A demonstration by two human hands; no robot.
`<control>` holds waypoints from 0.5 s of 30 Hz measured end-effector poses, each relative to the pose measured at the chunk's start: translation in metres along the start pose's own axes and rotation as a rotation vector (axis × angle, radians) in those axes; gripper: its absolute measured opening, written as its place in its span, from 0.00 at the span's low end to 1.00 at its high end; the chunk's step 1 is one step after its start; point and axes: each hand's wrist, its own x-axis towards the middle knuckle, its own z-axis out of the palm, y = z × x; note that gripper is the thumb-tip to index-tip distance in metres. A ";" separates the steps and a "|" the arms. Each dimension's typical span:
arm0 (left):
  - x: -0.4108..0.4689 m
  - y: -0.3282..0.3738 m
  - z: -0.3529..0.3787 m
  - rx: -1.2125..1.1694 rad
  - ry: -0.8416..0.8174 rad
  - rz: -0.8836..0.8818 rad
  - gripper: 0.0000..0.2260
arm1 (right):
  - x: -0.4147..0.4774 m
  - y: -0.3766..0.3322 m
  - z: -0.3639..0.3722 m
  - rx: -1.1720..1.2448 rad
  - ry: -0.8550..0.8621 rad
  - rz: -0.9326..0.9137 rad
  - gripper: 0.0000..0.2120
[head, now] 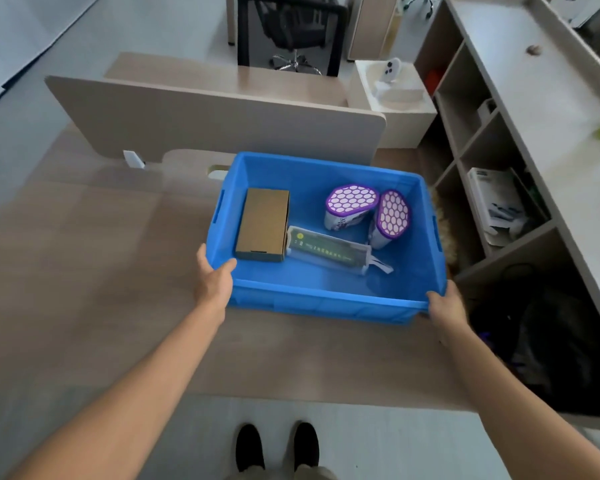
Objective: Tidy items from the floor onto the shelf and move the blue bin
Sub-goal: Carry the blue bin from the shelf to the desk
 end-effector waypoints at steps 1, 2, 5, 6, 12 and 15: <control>0.003 -0.003 0.002 0.016 -0.001 0.017 0.38 | 0.000 -0.002 0.001 0.011 0.005 0.003 0.20; 0.003 -0.001 0.005 0.024 0.000 0.016 0.39 | -0.001 -0.006 0.001 0.018 0.003 0.004 0.20; 0.006 0.005 0.014 0.077 -0.008 0.042 0.38 | 0.008 -0.011 0.000 0.015 0.010 0.008 0.20; 0.006 0.007 0.017 0.082 -0.011 0.050 0.39 | 0.011 -0.013 -0.001 0.004 0.012 0.008 0.20; 0.010 0.004 0.018 0.056 -0.004 0.020 0.38 | 0.025 -0.009 -0.005 -0.051 0.012 -0.019 0.19; 0.026 -0.009 0.013 0.053 -0.018 0.002 0.39 | 0.025 -0.007 -0.006 -0.039 -0.007 -0.005 0.19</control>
